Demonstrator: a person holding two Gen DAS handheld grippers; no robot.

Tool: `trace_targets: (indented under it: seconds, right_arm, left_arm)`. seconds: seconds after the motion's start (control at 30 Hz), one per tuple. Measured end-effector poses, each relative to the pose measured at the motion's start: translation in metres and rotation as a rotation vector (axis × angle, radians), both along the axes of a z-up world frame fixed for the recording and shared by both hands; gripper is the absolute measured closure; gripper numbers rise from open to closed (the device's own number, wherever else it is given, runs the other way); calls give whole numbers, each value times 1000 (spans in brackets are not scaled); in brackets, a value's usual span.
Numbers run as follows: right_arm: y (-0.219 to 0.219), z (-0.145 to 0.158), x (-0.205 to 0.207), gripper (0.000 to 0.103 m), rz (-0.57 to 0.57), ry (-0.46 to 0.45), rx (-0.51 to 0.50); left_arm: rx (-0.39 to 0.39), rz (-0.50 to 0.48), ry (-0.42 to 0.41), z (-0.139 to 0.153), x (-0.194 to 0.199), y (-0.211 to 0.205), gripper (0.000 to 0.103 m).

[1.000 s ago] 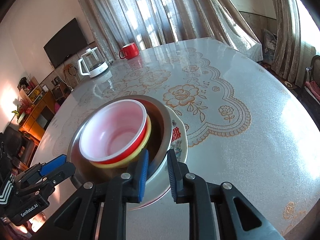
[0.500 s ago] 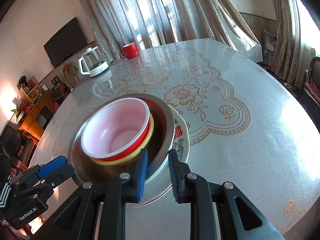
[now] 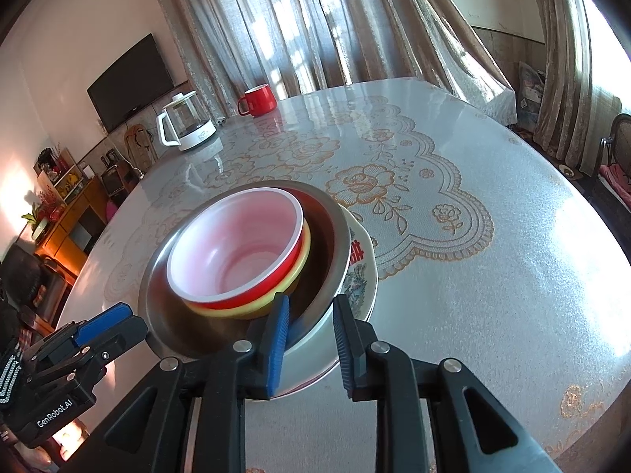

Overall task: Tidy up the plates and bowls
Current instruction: 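Lower the nested bowls onto the plate stack and open both grippers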

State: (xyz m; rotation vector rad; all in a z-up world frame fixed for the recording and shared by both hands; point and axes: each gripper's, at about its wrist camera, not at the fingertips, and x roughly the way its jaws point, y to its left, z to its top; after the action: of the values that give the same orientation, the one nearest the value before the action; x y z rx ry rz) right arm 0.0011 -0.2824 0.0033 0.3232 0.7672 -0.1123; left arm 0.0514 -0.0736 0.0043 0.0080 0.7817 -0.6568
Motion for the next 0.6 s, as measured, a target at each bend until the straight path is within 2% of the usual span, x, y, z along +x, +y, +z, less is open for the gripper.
trace_targets:
  seconds: [0.47,0.6]
  right_arm:
    - [8,3,-3,77,8,-6,-27]
    - [13,7,-6,75,6,-15,-48]
  left_arm:
    - [13,38,-1,4,-6,6,65]
    - [21,78,-7,6,-7,11,58]
